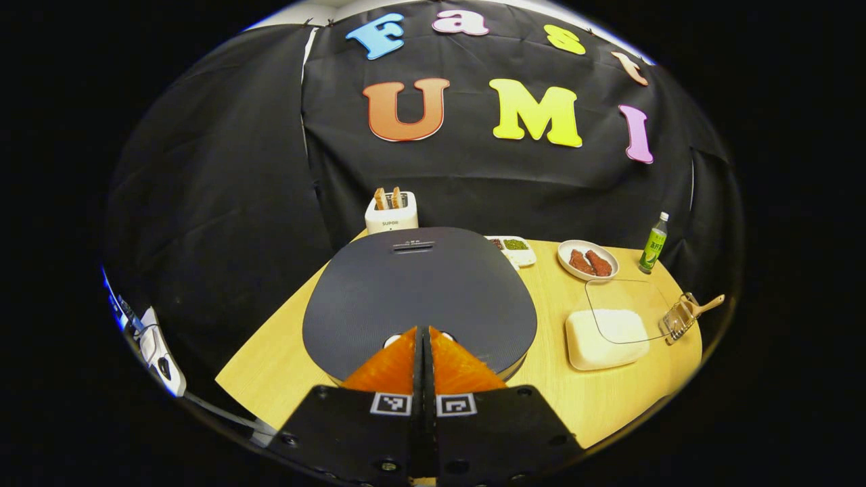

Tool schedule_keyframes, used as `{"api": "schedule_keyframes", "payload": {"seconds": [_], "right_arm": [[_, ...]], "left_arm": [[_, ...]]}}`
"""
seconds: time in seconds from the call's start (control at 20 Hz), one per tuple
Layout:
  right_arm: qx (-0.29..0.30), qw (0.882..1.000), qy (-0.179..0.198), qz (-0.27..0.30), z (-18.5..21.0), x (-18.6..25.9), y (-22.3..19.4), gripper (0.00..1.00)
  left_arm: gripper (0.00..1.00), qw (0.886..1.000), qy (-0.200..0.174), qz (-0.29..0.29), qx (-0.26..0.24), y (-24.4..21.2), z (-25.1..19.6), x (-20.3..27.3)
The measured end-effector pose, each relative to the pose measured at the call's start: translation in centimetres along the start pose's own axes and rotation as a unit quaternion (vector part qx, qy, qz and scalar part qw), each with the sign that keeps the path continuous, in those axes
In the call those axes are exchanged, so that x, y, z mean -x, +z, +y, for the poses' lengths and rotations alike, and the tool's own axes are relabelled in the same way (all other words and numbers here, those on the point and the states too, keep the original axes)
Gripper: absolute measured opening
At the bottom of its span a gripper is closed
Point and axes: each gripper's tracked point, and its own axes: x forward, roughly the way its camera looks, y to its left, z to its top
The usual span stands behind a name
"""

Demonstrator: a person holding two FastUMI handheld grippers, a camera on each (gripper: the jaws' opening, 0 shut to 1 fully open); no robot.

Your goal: Close the left gripper, press the button to open the rice cooker; take a wooden spoon from the chopstick holder with the right hand, scoop a spoonful of rice and pour it into the rice cooker, then put the wooden spoon back into the chopstick holder.

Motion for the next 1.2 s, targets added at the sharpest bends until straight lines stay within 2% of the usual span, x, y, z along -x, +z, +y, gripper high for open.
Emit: {"api": "schedule_keyframes", "payload": {"seconds": [0.3,0.45,0.5,0.55,0.65,0.7,0.75,1.0,1.2], "right_arm": [[0.003,1.0,0.005,0.0,0.2,0.3,0.1,1.0],[0.002,1.0,0.004,0.004,-0.1,0.3,-0.1,1.0],[0.001,1.0,0.004,0.008,-0.2,0.3,-0.4,1.0],[0.0,1.0,0.004,0.011,-0.3,0.3,-0.6,1.0],[0.0,1.0,0.004,0.016,-0.4,0.3,-0.7,1.0],[0.0,1.0,0.003,0.018,-0.5,0.3,-0.8,1.0],[0.0,1.0,0.003,0.018,-0.5,0.4,-0.8,1.0],[0.0,1.0,0.002,0.019,-1.0,0.3,-1.0,1.0],[-0.004,1.0,0.001,0.03,-1.8,-0.1,-2.1,1.0]], "left_arm": [[0.0,1.0,0.007,-0.004,0.012,0.6,-0.1,-0.1],[0.01,0.999,0.01,-0.029,0.013,1.9,-0.1,0.8],[0.01,0.999,-0.005,-0.051,0.012,3.3,-0.9,1.5],[0.22,0.997,-0.008,-0.073,0.007,4.7,-1.4,2.0],[0.63,0.992,0.036,-0.122,-0.014,7.3,-0.1,3.8],[0.84,0.989,0.045,-0.137,-0.018,8.3,0.0,4.7],[0.97,0.99,0.045,-0.134,-0.016,8.3,-0.6,5.4],[0.96,0.986,0.035,-0.163,-0.016,9.2,-1.7,9.3],[0.96,0.981,0.017,-0.191,0.001,8.9,-2.4,11.3]]}}
